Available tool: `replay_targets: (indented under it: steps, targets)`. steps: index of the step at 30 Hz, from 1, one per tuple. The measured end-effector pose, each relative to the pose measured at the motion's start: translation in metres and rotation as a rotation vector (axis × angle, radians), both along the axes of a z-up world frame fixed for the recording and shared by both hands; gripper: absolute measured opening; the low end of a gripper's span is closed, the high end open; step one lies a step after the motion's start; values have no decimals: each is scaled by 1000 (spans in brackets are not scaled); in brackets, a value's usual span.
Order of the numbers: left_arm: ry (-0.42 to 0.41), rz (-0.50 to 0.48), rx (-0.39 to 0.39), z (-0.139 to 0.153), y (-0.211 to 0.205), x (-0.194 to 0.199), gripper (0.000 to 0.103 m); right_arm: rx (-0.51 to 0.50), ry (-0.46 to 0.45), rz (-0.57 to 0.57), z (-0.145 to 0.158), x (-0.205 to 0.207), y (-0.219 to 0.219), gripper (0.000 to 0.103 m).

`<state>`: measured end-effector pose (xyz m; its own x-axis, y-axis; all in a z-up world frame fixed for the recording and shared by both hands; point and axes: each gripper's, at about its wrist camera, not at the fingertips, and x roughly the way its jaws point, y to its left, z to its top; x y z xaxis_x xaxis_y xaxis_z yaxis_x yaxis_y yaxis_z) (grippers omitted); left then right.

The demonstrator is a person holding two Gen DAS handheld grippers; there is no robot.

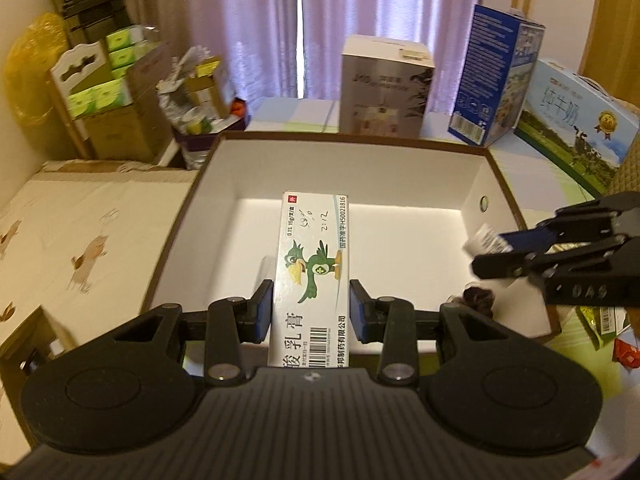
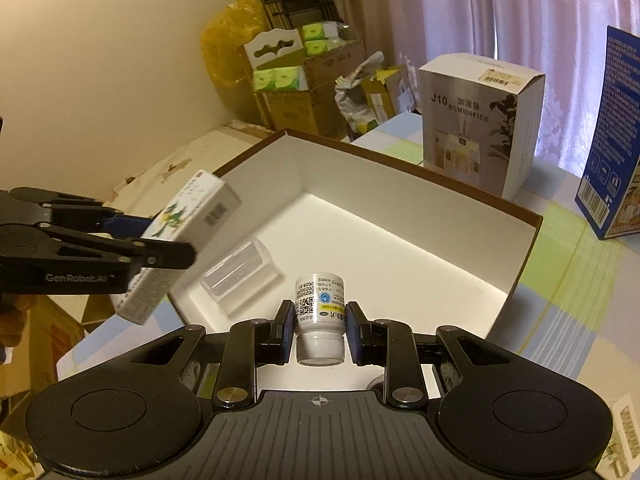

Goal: Organize objects
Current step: 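Move both held items over the open brown box, then release the ointment box and pill bottle into the box, opening both tools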

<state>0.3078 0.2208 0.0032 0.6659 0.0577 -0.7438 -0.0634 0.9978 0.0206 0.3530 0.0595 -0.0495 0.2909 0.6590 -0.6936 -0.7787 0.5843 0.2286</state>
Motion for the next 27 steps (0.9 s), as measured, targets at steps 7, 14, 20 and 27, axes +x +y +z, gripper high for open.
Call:
replay_targets:
  steps: [7,14,20,27]
  targets:
    - [25,-45,-16,-11,-4,33,34,-48,21,-38,-12,15,16,24]
    - [59,-65,-43,-27,-3,61,33,-107,40,-68,-26,27,27,24]
    - [92,-90,-51,-42,-6,82,33,-143,64,-76,-35,35,35,24]
    - [179,-97,-87,-67,-1,95,33,-179,79,-77,-42,41,41,24]
